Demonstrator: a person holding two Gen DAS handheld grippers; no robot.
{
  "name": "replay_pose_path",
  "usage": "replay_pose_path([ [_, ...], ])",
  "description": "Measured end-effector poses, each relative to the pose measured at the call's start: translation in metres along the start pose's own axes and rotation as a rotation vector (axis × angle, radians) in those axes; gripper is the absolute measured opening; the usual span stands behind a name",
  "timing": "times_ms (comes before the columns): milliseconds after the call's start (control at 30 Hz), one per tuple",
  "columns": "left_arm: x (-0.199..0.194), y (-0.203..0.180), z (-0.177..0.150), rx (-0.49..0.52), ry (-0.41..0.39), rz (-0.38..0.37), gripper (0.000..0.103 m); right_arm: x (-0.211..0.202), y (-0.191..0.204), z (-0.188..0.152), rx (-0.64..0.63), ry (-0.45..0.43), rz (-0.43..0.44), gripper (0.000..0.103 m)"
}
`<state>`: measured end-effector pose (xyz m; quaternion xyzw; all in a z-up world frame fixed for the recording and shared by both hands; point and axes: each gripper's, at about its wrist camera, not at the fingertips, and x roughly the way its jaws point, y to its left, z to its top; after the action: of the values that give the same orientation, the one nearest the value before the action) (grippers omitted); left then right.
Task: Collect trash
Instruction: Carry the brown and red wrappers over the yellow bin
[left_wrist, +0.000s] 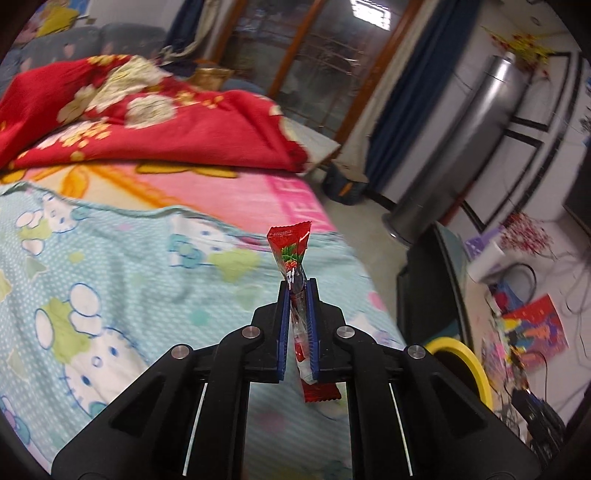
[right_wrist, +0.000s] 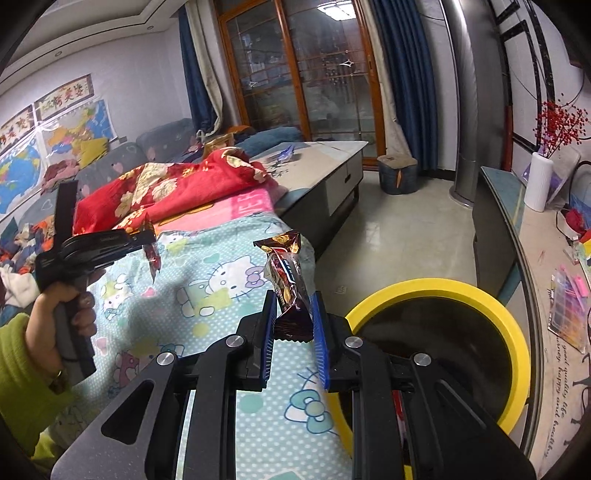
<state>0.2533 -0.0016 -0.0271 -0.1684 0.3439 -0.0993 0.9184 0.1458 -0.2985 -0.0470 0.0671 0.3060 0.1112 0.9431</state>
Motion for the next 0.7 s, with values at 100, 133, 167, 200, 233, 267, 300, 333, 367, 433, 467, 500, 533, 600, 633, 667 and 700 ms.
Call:
replay_pose_path([
  [100, -0.004, -0.018, -0.004, 0.031, 0.004, -0.041, 0.005, -0.003, -0.004, -0.001, 0.006, -0.006, -0.008, 0.018],
  [133, -0.005, -0.022, -0.005, 0.039, 0.006, -0.05, 0.005, -0.005, -0.005, -0.002, 0.008, -0.007, -0.009, 0.018],
  [167, -0.007, -0.029, -0.007, 0.049, 0.007, -0.063, 0.005, -0.006, -0.006, -0.002, 0.009, -0.008, -0.011, 0.018],
  [200, -0.008, -0.034, -0.009, 0.058, 0.009, -0.076, 0.005, -0.007, -0.007, -0.002, 0.012, -0.01, -0.015, 0.018],
  [233, -0.009, -0.039, -0.01, 0.066, 0.012, -0.086, 0.005, -0.008, -0.009, -0.002, 0.015, -0.012, -0.017, 0.018],
  [267, -0.01, -0.044, -0.012, 0.074, 0.014, -0.096, 0.005, -0.009, -0.01, -0.002, 0.017, -0.012, -0.018, 0.018],
  [300, -0.01, -0.047, -0.014, 0.079, 0.015, -0.103, 0.005, -0.01, -0.012, -0.002, 0.02, -0.014, -0.021, 0.018],
  [333, -0.011, -0.053, -0.016, 0.089, 0.017, -0.113, 0.005, -0.011, -0.013, -0.002, 0.023, -0.016, -0.023, 0.018],
  [367, -0.012, -0.058, -0.018, 0.101, 0.019, -0.123, 0.005, -0.012, -0.014, -0.001, 0.025, -0.017, -0.025, 0.018],
  [433, -0.014, -0.067, -0.022, 0.123, 0.022, -0.137, 0.005, -0.015, -0.018, -0.001, 0.031, -0.022, -0.032, 0.018],
  [467, -0.014, -0.072, -0.024, 0.132, 0.023, -0.144, 0.005, -0.015, -0.02, -0.001, 0.035, -0.023, -0.034, 0.018],
  [500, -0.015, -0.077, -0.026, 0.143, 0.024, -0.153, 0.005, -0.017, -0.023, -0.001, 0.04, -0.025, -0.037, 0.018],
  [533, -0.016, -0.081, -0.027, 0.15, 0.025, -0.159, 0.005, -0.018, -0.025, -0.001, 0.044, -0.027, -0.042, 0.018],
  [600, -0.017, -0.089, -0.031, 0.168, 0.027, -0.171, 0.005, -0.019, -0.03, -0.002, 0.053, -0.028, -0.049, 0.018],
  [633, -0.017, -0.095, -0.033, 0.18, 0.03, -0.18, 0.005, -0.02, -0.032, -0.002, 0.059, -0.029, -0.052, 0.018],
  [667, -0.018, -0.098, -0.035, 0.186, 0.032, -0.186, 0.005, -0.02, -0.034, -0.002, 0.062, -0.029, -0.055, 0.018],
  [700, -0.018, -0.103, -0.037, 0.197, 0.035, -0.193, 0.005, -0.021, -0.037, -0.002, 0.066, -0.03, -0.062, 0.018],
])
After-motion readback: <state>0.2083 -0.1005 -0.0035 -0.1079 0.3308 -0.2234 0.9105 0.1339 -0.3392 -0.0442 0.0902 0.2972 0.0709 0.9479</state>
